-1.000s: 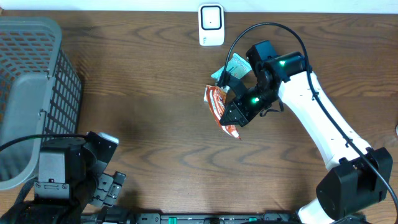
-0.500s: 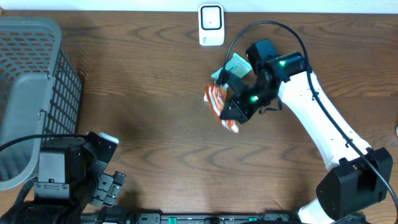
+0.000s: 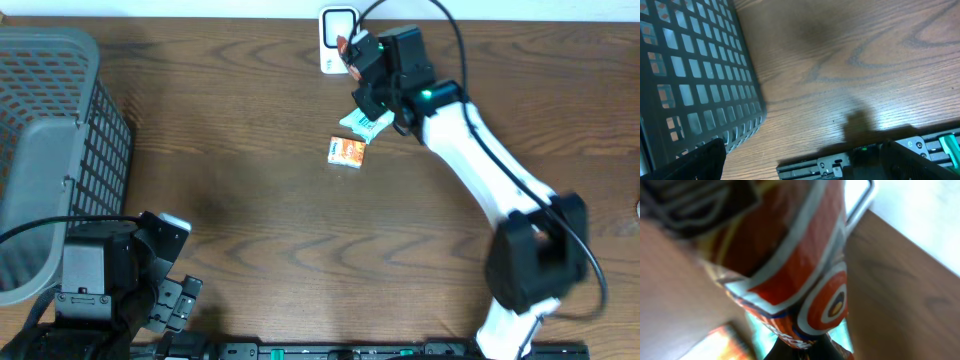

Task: Scan the item barcode
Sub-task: 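Carry the chocolate bar to the right table edge and release it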

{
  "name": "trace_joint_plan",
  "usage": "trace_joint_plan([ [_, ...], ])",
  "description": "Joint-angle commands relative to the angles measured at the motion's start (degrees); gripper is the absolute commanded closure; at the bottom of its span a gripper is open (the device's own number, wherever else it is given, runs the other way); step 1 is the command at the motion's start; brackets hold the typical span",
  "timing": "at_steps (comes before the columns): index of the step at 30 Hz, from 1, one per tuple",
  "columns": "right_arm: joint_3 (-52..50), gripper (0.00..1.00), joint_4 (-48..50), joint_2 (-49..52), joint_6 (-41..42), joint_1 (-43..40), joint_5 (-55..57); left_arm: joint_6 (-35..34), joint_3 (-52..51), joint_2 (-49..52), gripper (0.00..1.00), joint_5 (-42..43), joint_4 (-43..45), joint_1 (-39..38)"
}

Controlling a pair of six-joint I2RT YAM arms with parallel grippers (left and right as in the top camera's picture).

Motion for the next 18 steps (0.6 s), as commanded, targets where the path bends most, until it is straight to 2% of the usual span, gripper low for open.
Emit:
trace_joint_plan([
  [1,8.74,0.99,1.44,8.02,-5.46,0.44,14.21,0.07,0.42,-0.24,0.02,-0.28,-0.11,-0.13],
  [9,32.98,0.99,1.57,24.94,-17.62,0.48,25.75,0.07,0.42,-0.24,0.02,-0.28,-0.11,-0.13],
  [14,40.87,0.99,1.92,32.37,-25.03,0.79,29.03,0.07,0.42,-0.24,0.02,-0.28,-0.11,-0.13],
  [18,41.97,0.99,5.44,35.85,-29.38,1.75,30.86,0.07,0.42,-0.24,0.02,-0.28,-0.11,-0.13],
])
